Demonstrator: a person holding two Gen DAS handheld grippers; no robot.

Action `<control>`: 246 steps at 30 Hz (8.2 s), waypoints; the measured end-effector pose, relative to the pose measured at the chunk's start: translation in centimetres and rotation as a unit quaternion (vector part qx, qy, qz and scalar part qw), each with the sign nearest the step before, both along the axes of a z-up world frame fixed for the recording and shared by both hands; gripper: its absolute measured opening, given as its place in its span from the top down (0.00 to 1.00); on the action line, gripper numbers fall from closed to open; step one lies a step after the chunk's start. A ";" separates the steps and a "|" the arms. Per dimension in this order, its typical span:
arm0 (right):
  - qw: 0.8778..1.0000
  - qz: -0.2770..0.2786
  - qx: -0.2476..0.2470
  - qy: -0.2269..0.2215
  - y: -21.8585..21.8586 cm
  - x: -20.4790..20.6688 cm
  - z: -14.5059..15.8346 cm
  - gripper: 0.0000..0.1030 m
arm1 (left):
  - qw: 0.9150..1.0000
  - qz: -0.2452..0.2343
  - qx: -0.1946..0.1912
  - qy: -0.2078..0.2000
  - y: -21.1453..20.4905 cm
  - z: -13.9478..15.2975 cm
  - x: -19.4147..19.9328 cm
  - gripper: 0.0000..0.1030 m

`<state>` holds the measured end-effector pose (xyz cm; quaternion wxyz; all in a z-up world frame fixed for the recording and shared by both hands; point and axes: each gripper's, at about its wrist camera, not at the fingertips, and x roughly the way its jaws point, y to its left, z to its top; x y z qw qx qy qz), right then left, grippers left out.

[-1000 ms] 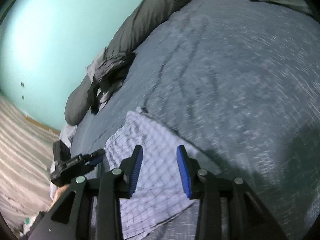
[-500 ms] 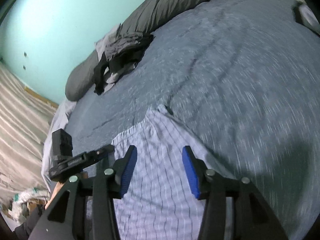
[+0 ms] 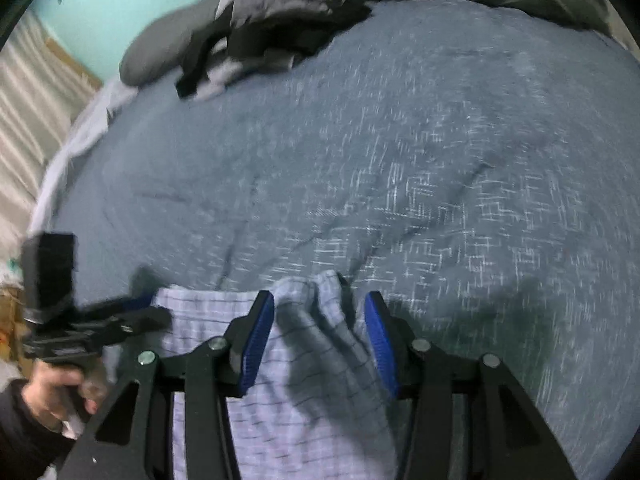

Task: Fold clothes
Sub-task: 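Grasp the folded shorts' edge with the left gripper while the right gripper opens, then lift the folded plaid shorts with the left gripper toward the clothes stack, then lower the plaid shorts onto the folded clothes stack with the left gripper, then open the left gripper and release the shorts onto the stack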

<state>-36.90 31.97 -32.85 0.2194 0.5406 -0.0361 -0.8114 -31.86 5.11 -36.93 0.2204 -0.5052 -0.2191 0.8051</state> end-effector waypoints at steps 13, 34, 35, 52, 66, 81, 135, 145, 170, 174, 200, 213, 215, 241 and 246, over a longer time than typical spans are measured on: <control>0.997 0.063 0.015 0.030 -1.3 0.3 -1.8 0.87 | 0.999 -0.007 -0.039 0.021 1.5 0.8 0.1 0.75; 0.975 0.077 -0.088 0.188 4.2 7.3 12.9 0.91 | 0.991 -0.013 -0.040 0.128 5.0 15.5 4.7 0.77; 0.973 0.077 -0.093 0.198 4.7 7.9 14.2 0.91 | 0.990 -0.015 -0.041 0.136 5.4 16.5 5.0 0.78; 0.942 0.039 -0.098 0.317 12.7 15.0 28.7 0.91 | 0.966 -0.059 -0.056 0.246 14.6 32.4 8.6 0.80; 0.930 -0.028 -0.081 0.356 24.3 21.9 34.4 0.91 | 0.951 -0.146 -0.033 0.271 27.3 37.6 13.2 0.80; 0.917 -0.106 -0.052 0.382 36.8 30.4 37.1 0.91 | 0.933 -0.222 -0.014 0.284 40.3 40.6 17.3 0.80; 0.927 -0.228 0.019 0.297 56.9 19.6 29.6 0.91 | 0.941 -0.260 -0.059 0.210 63.3 31.4 3.0 0.80; 0.937 -0.231 0.038 0.259 57.7 13.5 26.5 0.91 | 0.950 -0.247 -0.066 0.178 65.0 27.0 -2.1 0.80; 0.963 -0.201 0.124 0.126 57.2 4.7 17.1 0.90 | 0.971 -0.219 -0.068 0.068 66.4 15.6 -8.5 0.74; 0.960 -0.229 0.099 0.124 58.2 4.7 17.5 0.89 | 0.972 -0.218 -0.056 0.072 65.7 16.8 -8.4 0.59; 0.959 -0.254 0.069 0.107 59.8 6.2 15.9 0.94 | 0.966 -0.230 -0.072 0.088 65.2 15.9 -6.5 0.54; 0.957 -0.245 0.010 0.155 60.7 15.0 19.0 0.94 | 0.952 -0.274 -0.056 0.123 63.6 19.4 0.3 0.53; 0.958 -0.245 0.007 0.152 60.6 16.3 18.4 0.94 | 0.950 -0.282 -0.057 0.125 63.7 19.2 1.6 0.53; 0.950 -0.277 -0.001 0.145 59.7 21.4 14.3 0.94 | 0.950 -0.287 -0.064 0.107 62.6 17.7 5.7 0.53; 0.946 -0.279 -0.004 0.165 59.2 22.6 15.9 0.94 | 0.949 -0.284 -0.062 0.121 61.7 19.3 6.4 0.53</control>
